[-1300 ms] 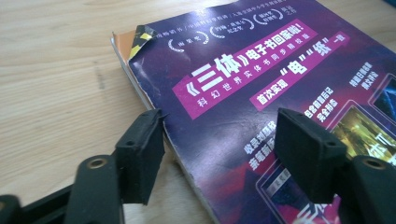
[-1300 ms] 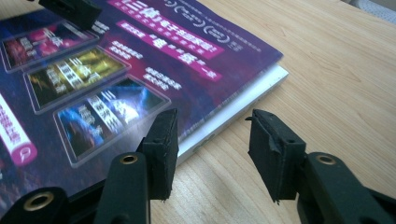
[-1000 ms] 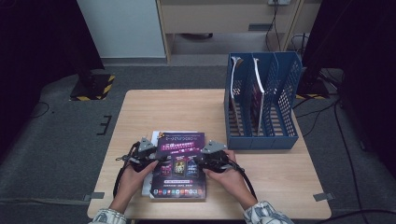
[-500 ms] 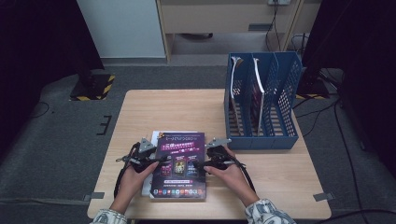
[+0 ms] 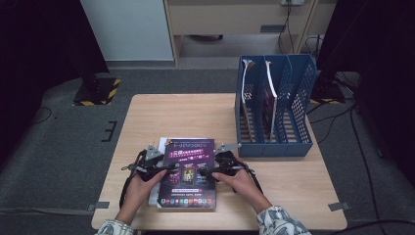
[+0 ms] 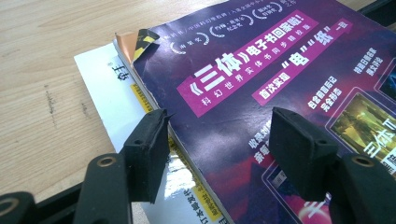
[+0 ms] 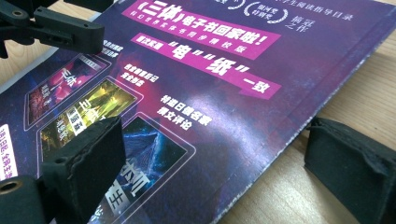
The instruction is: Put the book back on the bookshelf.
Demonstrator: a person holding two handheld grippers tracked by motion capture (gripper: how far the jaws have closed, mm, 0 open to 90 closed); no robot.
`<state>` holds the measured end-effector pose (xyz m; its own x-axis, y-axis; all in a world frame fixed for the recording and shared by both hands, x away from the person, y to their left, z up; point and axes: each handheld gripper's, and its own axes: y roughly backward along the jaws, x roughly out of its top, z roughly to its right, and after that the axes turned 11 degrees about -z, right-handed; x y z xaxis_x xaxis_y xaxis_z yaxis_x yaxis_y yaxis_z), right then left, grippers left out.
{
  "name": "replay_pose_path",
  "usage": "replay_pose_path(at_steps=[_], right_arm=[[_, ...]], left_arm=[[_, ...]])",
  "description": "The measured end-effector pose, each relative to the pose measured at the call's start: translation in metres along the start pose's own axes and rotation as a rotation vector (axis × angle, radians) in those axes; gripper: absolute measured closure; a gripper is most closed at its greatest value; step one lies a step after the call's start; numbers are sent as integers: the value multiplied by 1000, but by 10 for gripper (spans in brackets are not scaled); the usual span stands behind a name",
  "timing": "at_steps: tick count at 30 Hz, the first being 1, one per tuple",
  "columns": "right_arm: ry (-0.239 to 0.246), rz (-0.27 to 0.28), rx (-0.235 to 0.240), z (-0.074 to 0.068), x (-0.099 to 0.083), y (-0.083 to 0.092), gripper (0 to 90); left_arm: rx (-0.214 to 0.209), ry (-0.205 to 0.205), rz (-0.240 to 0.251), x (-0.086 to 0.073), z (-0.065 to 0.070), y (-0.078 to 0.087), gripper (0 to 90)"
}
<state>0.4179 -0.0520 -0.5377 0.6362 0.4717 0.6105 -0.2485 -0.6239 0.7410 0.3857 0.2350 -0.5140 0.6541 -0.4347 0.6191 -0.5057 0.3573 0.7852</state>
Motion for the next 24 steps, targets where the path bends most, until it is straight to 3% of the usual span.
replay_pose_path(at_steps=[8,13,15,17,22,24], right_arm=[[25,-6,21,2,7,-6,26],[19,4,12,3,8,-1,133],[25,40,-3,2,11,6,196],[25,46,-1,1,12,7,200],[30,54,33,-2,21,12,192],[39,28,57,-2,27,11,192]], left_arm=[[-7,13,6,-1,0,0,385],[-6,11,5,-1,0,0,385],[-6,11,6,-1,-1,0,385],[-9,15,7,-2,-1,0,385],[-33,33,14,-4,-5,0,383],[-29,27,12,-4,-5,0,383]])
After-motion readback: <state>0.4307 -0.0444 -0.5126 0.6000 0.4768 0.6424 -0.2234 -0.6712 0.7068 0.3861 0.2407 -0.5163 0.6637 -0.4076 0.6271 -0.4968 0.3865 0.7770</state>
